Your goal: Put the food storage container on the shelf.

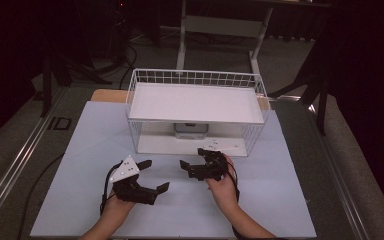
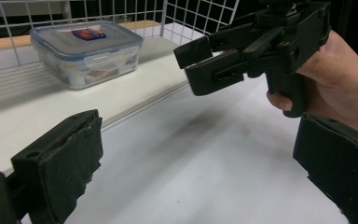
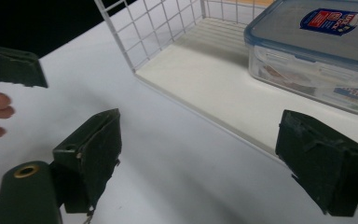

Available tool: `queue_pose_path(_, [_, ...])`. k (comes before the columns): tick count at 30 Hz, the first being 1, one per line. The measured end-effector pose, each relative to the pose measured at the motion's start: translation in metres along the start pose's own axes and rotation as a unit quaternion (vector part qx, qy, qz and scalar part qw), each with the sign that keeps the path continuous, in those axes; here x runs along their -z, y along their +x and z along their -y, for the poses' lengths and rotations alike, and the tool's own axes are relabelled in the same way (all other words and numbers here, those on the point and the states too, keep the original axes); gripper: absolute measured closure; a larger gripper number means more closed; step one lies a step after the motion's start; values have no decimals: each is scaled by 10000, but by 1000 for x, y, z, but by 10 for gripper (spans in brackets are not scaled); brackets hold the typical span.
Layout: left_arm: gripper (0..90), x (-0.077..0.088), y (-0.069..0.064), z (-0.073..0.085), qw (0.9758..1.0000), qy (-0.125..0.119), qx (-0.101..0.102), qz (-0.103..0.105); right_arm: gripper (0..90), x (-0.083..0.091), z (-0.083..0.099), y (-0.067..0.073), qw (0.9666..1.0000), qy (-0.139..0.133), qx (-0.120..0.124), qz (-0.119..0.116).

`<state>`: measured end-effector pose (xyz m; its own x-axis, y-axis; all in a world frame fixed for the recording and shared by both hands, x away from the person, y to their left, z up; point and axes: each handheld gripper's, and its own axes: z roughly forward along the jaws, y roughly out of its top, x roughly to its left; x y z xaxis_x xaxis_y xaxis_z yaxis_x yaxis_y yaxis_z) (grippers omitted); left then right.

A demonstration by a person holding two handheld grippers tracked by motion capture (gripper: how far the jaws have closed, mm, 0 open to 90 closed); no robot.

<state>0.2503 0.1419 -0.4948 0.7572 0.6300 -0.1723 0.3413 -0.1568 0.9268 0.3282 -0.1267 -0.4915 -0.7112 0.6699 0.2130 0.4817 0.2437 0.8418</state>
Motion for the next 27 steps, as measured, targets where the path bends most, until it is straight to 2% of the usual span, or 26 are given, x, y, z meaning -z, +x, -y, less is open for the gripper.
queue_pose_path(5, [24,1,1,2,10000,0,47,24,142,11,5,-1,9996,-29,256,128])
queue_pose_path(10, [24,2,1,2,10000,-3,33,71,144,23,10,0,9993,-85,344,93])
queue_pose_path(13, [24,6,0,1,9999,-23,7,133,143,36,14,2,9987,-143,478,95])
queue_pose_path(17, [24,11,-1,-1,9998,-30,-8,200,144,50,18,0,9990,-250,377,6])
queue_pose_path(25, [24,21,-1,-1,9995,19,-71,309,146,76,20,-2,9981,-382,479,-101])
queue_pose_path(27, [24,24,-2,-1,9993,26,-80,353,146,82,22,-2,9979,-381,530,-37])
